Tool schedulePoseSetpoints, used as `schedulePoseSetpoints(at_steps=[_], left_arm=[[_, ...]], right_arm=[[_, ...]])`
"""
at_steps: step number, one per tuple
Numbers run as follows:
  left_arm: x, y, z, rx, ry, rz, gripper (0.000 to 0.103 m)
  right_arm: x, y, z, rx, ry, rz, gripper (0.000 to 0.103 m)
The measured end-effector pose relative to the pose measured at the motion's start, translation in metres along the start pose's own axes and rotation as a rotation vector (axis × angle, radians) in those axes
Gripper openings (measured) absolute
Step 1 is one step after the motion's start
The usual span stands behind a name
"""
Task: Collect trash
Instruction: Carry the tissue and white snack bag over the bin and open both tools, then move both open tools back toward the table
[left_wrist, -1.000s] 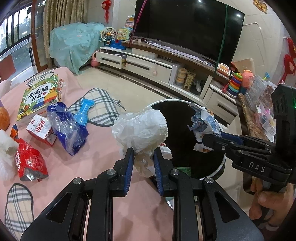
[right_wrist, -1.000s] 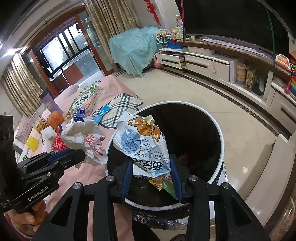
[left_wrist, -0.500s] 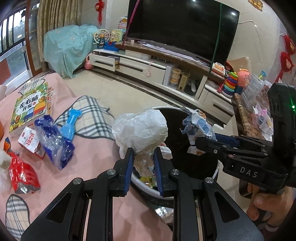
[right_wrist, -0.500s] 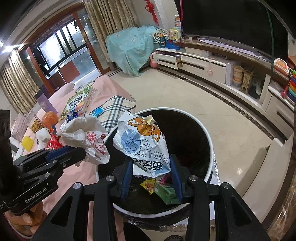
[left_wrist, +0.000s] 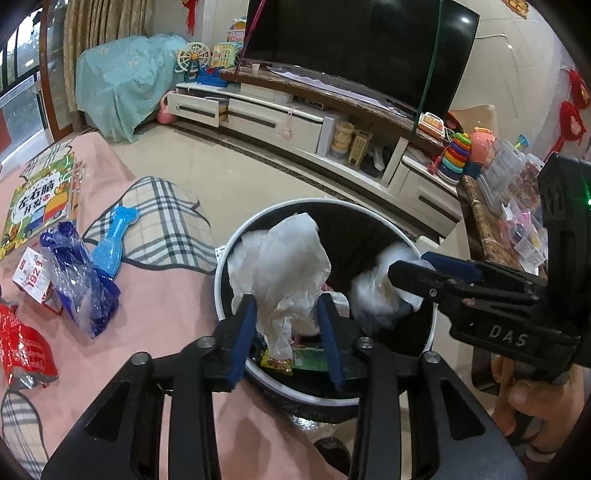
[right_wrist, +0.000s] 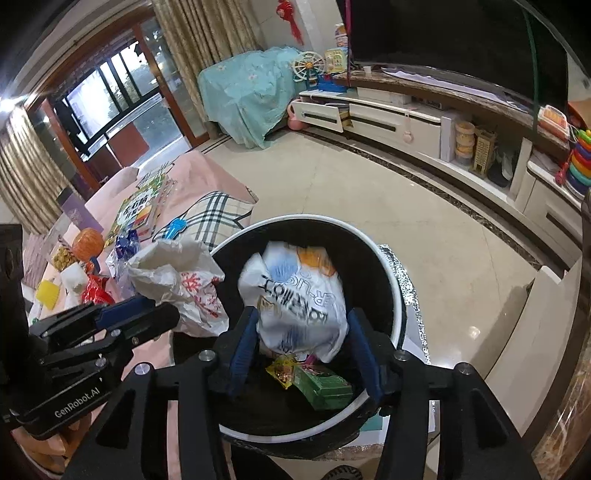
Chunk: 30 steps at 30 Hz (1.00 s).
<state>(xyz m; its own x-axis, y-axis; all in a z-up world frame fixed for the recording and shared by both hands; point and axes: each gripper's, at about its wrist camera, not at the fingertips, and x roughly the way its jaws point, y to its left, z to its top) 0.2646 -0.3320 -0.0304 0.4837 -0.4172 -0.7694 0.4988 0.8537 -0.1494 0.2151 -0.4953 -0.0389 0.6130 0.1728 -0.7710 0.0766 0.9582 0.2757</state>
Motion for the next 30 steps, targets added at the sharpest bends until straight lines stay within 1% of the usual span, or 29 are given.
schedulePoseSetpoints(at_steps=[1, 2, 4, 6, 11, 12, 15, 22, 30], left_arm=[[0.0, 0.001, -0.001, -0.001, 0.001, 0.003, 0.036], [-0.001, 0.002, -0.003, -0.004, 0.002, 0.002, 0.043], [-0.002, 0.005, -0.005, -0.013, 0.0, 0.001, 0.052], [-0.006, 0.008, -0.009, -0.017, -0.005, 0.002, 0.053], [-0.019, 0.022, -0.022, -0.036, -0.017, 0.02, 0.053], [-0.021, 0.026, -0.025, -0.043, -0.018, 0.026, 0.053], [-0.03, 0.042, -0.039, -0.071, -0.018, 0.046, 0.054], [-0.061, 0.089, -0.078, -0.166, -0.042, 0.093, 0.054], [-0.09, 0.138, -0.119, -0.264, -0.057, 0.154, 0.054]], right_arm=[[-0.001, 0.0, 0.0, 0.003, -0.003, 0.001, 0.059], [-0.002, -0.001, 0.0, 0.004, -0.006, 0.0, 0.061], [-0.004, 0.0, -0.001, 0.004, -0.009, -0.001, 0.061], [-0.006, 0.002, -0.001, 0.008, -0.015, -0.002, 0.066], [-0.014, 0.013, -0.004, 0.012, -0.038, 0.024, 0.067], [-0.015, 0.016, -0.005, 0.008, -0.042, 0.028, 0.069], [-0.017, 0.031, -0.009, -0.007, -0.049, 0.049, 0.076], [-0.008, 0.077, -0.026, -0.053, -0.042, 0.098, 0.078], [0.001, 0.125, -0.045, -0.095, -0.039, 0.155, 0.085]])
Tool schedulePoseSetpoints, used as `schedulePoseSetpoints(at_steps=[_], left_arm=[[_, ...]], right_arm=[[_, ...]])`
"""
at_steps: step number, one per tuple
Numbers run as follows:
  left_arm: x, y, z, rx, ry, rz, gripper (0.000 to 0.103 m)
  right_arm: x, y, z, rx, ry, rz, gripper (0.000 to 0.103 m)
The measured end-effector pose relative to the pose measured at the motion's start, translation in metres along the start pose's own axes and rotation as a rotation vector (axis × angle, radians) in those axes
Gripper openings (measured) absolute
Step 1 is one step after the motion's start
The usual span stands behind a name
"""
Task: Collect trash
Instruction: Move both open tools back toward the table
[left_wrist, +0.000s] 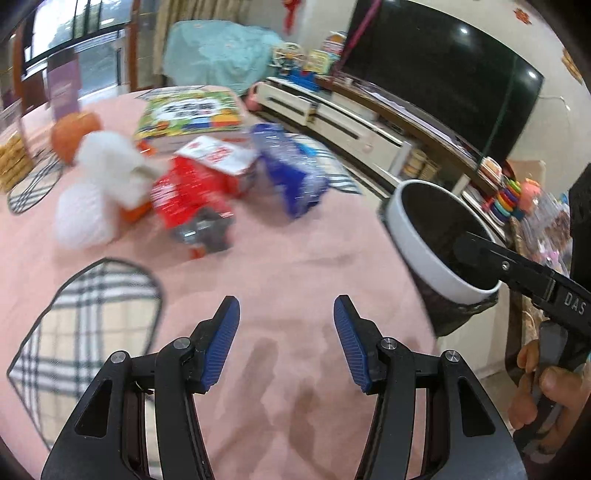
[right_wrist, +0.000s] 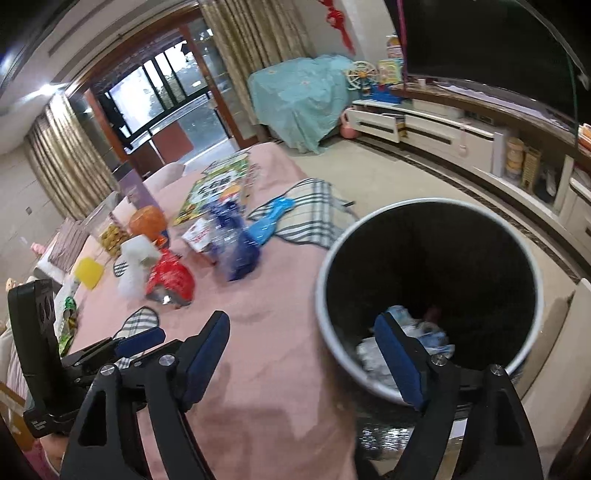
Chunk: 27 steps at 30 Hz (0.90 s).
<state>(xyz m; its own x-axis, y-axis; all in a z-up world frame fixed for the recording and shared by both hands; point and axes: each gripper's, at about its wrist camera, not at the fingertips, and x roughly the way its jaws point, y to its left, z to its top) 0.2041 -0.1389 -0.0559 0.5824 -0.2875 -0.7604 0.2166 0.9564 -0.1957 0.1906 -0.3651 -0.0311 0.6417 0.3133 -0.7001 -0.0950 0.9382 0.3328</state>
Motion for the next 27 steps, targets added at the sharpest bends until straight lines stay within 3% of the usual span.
schedulePoseSetpoints(at_steps=[16, 27], left_arm=[[-0.026, 0.092, -0.025, -0.14, -0.016, 0.112, 0.054], [-0.023, 0.121, -0.018, -0.182, -0.023, 0.14, 0.054]], right_arm=[[0.037, 0.074, -0.026, -0.079, 0.014, 0.093, 0.088], [0.054, 0.082, -0.017, -0.11, 0.004, 0.074, 0.088]])
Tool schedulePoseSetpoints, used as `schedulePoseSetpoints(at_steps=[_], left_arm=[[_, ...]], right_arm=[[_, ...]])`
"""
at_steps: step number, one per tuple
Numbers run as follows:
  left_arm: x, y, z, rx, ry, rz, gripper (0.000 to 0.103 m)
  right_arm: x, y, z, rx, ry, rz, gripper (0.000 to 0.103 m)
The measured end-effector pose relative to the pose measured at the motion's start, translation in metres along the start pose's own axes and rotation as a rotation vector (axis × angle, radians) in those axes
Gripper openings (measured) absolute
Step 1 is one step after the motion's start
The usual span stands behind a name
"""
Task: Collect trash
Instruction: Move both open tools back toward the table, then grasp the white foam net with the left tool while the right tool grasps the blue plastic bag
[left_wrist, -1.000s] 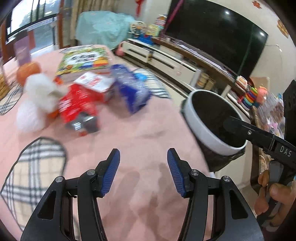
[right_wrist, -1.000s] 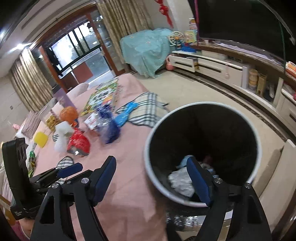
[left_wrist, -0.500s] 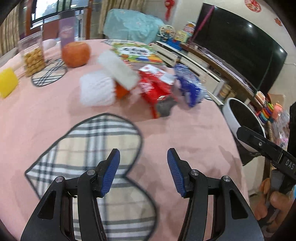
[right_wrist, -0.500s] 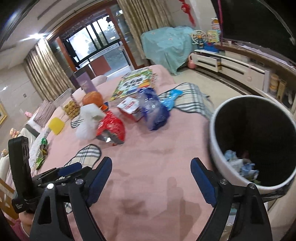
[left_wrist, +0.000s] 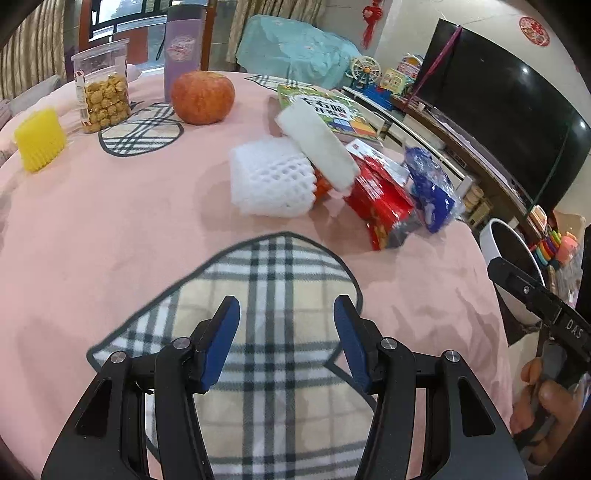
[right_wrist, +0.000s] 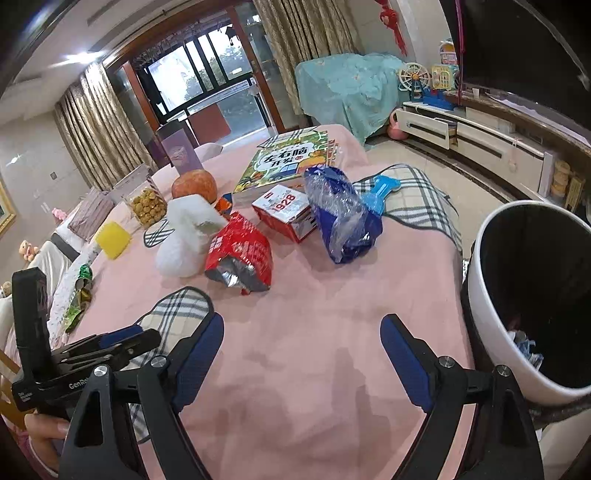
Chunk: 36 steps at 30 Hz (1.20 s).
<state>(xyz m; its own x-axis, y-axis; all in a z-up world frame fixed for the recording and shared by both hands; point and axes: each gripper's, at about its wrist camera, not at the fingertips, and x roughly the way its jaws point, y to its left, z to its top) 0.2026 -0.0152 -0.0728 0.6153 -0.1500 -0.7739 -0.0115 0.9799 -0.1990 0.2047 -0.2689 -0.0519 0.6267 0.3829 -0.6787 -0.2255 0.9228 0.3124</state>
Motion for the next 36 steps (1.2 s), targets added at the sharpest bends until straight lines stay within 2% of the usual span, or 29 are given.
schedulePoseSetpoints(at_steps=[8, 16, 23, 26, 28, 29, 31, 32, 36], left_arm=[[0.01, 0.001, 0.02, -0.001, -0.015, 0.022, 0.058], [0.028, 0.002, 0.049, -0.004, -0.04, 0.054, 0.062], [0.042, 0.006, 0.061, -0.024, -0.049, 0.058, 0.063], [0.047, 0.01, 0.061, -0.025, -0.04, 0.051, 0.044], [0.045, 0.01, 0.058, -0.012, -0.044, 0.046, 0.033], [0.042, 0.01, 0.056, -0.004, -0.049, 0.043, 0.027], [0.037, 0.01, 0.052, 0.004, -0.056, 0.033, 0.02], [0.033, 0.011, 0.049, 0.004, -0.059, 0.029, 0.018], [0.019, 0.015, 0.036, -0.002, -0.066, 0.02, 0.015]], right_arm=[[0.014, -0.004, 0.015, -0.035, -0.012, -0.01, 0.088], [0.035, -0.014, 0.041, -0.042, -0.031, -0.058, 0.088], [0.061, -0.014, 0.061, -0.084, -0.018, -0.099, 0.088], [0.074, -0.017, 0.065, -0.094, -0.007, -0.123, 0.083], [0.082, -0.021, 0.064, -0.081, 0.02, -0.129, 0.064], [0.084, -0.023, 0.063, -0.073, 0.032, -0.121, 0.045], [0.079, -0.023, 0.059, -0.072, 0.018, -0.107, 0.041], [0.074, -0.022, 0.057, -0.076, 0.015, -0.098, 0.038], [0.054, -0.017, 0.047, -0.069, -0.002, -0.059, 0.037]])
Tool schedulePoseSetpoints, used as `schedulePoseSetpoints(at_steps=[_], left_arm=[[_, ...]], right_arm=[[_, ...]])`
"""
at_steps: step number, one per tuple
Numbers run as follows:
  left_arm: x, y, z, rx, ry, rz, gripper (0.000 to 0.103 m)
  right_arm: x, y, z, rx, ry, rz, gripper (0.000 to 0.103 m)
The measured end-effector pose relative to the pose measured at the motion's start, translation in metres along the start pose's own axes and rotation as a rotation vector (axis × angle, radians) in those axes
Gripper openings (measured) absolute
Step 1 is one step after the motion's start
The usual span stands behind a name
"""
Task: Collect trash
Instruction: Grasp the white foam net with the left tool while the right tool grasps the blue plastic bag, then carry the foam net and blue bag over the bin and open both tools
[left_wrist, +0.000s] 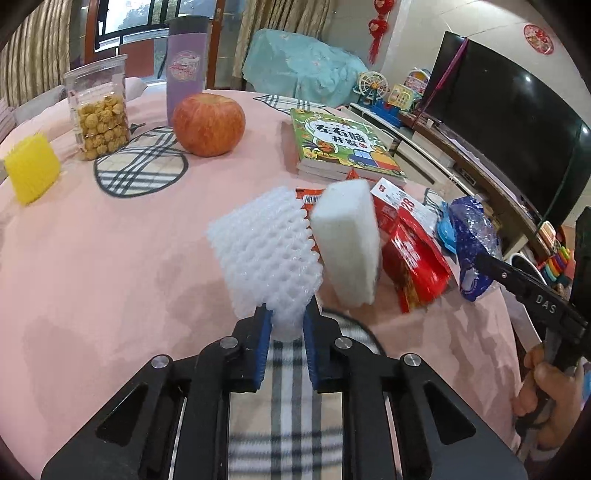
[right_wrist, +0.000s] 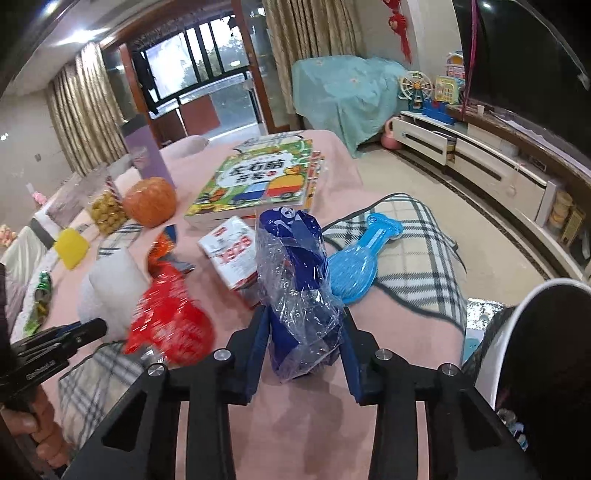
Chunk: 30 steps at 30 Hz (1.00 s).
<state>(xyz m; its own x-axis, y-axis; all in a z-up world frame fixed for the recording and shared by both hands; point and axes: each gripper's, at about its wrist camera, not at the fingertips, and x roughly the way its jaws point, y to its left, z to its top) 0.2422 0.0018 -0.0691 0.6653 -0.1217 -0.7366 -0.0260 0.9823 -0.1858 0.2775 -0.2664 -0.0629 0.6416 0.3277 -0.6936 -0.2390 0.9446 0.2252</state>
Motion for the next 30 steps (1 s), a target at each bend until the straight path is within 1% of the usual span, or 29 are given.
schedulePoseSetpoints(at_steps=[5, 10, 14, 19, 24, 30], left_arm=[[-0.022, 0.001, -0.018, -0.01, -0.008, -0.023, 0.014], [-0.035, -0.009, -0.035, 0.007, 0.017, -0.068, 0.014], [-0.043, -0.025, -0.041, 0.043, 0.017, -0.097, 0.014], [-0.05, -0.044, -0.041, 0.077, 0.013, -0.135, 0.014], [-0.052, -0.067, -0.043, 0.107, 0.019, -0.173, 0.014], [-0.05, -0.092, -0.044, 0.156, 0.026, -0.192, 0.014]], right_arm=[[-0.024, 0.003, -0.014, 0.019, -0.007, 0.042, 0.037], [-0.037, 0.005, -0.025, 0.053, 0.004, 0.082, 0.037], [-0.044, 0.008, -0.031, 0.046, 0.013, 0.089, 0.037], [-0.056, 0.008, -0.038, 0.048, 0.015, 0.091, 0.037], [-0.069, 0.001, -0.042, 0.054, 0.009, 0.087, 0.037], [-0.083, -0.013, -0.048, 0.079, -0.001, 0.069, 0.037]])
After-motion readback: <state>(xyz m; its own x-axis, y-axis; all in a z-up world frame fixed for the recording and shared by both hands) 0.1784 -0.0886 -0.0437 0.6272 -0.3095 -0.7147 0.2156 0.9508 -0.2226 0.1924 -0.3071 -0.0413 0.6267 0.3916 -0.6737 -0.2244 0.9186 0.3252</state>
